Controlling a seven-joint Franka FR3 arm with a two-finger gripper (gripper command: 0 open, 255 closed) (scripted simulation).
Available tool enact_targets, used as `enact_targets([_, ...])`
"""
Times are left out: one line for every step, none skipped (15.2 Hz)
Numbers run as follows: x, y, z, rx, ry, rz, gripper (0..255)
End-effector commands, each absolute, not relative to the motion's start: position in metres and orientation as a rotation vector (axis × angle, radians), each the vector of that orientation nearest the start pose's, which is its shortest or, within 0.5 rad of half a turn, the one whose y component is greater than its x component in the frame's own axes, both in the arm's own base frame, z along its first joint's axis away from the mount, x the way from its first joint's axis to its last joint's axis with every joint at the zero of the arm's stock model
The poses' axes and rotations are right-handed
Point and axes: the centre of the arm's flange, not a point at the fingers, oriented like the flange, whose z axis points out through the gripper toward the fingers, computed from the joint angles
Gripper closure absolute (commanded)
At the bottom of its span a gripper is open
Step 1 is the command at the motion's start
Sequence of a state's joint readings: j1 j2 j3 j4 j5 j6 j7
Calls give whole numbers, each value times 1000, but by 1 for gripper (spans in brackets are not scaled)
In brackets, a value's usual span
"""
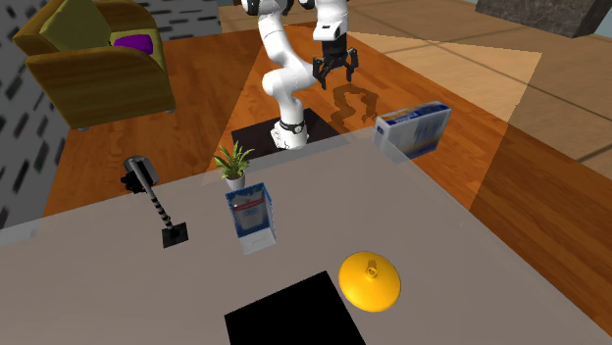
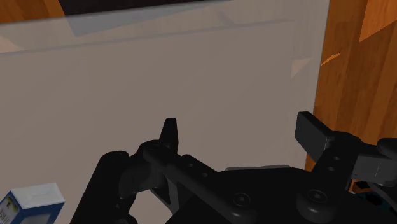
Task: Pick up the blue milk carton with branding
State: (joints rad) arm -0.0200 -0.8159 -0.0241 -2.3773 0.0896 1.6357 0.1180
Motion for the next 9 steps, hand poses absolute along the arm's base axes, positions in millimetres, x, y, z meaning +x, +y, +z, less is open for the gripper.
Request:
enact_targets([305, -7, 596, -3020, 239, -106, 0])
enact_targets([317, -11, 595, -3018, 289, -103, 0])
enact_targets([329, -16, 593, -3015, 338, -100, 0])
enact_targets([341, -22, 592, -3011, 388, -97, 0])
enact_targets([353, -28, 590, -3007, 438, -94, 0])
enact_targets([364, -34, 589, -3001, 488, -91, 0])
enact_targets([375, -41, 587, -2995, 537, -88, 0])
enact_targets([386, -47, 585, -2988, 587, -84, 0])
enact_targets([397, -55, 584, -2981, 636, -81, 0])
